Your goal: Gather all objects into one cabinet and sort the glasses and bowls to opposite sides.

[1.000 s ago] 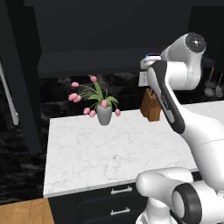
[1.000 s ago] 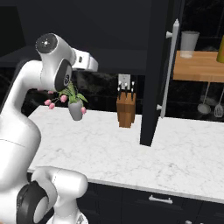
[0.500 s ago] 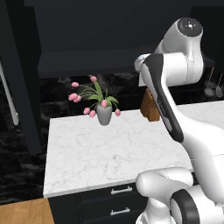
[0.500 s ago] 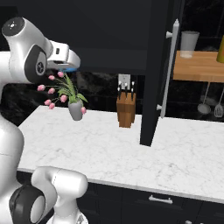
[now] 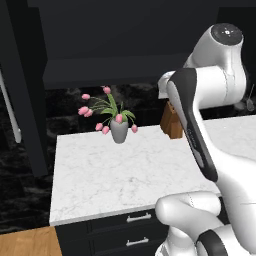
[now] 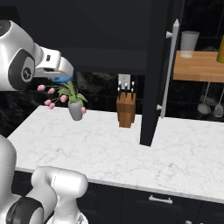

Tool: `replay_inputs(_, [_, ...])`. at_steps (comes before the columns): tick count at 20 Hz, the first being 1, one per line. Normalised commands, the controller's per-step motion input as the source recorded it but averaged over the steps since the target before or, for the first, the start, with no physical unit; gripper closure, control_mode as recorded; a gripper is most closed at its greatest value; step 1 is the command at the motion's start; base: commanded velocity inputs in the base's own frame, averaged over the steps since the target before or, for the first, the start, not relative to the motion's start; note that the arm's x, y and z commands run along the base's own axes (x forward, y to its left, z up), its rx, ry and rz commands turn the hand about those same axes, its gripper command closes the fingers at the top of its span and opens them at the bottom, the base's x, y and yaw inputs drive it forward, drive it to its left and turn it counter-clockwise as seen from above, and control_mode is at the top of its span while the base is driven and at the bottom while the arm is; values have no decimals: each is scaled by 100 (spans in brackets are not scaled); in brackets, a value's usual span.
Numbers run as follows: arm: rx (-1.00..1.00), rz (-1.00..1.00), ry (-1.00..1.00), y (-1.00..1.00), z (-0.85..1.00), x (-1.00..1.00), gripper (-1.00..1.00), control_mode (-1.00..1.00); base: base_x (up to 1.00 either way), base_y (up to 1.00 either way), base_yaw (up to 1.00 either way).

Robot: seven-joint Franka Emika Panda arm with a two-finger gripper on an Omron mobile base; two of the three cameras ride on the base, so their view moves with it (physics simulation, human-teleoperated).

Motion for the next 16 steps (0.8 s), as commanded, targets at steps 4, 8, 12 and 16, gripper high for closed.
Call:
replay_inputs(4, [1, 0, 1, 0, -33, -58, 100, -100, 0, 0, 0])
replay_inputs(8, [2, 0, 0, 0, -39, -52, 100, -100, 0, 0, 0])
replay_inputs(12, [5, 0, 0, -4, -23, -33, 100, -100, 0, 0, 0])
replay_inputs(16, [7, 0, 0, -16, -12, -20, 100, -100, 0, 0, 0])
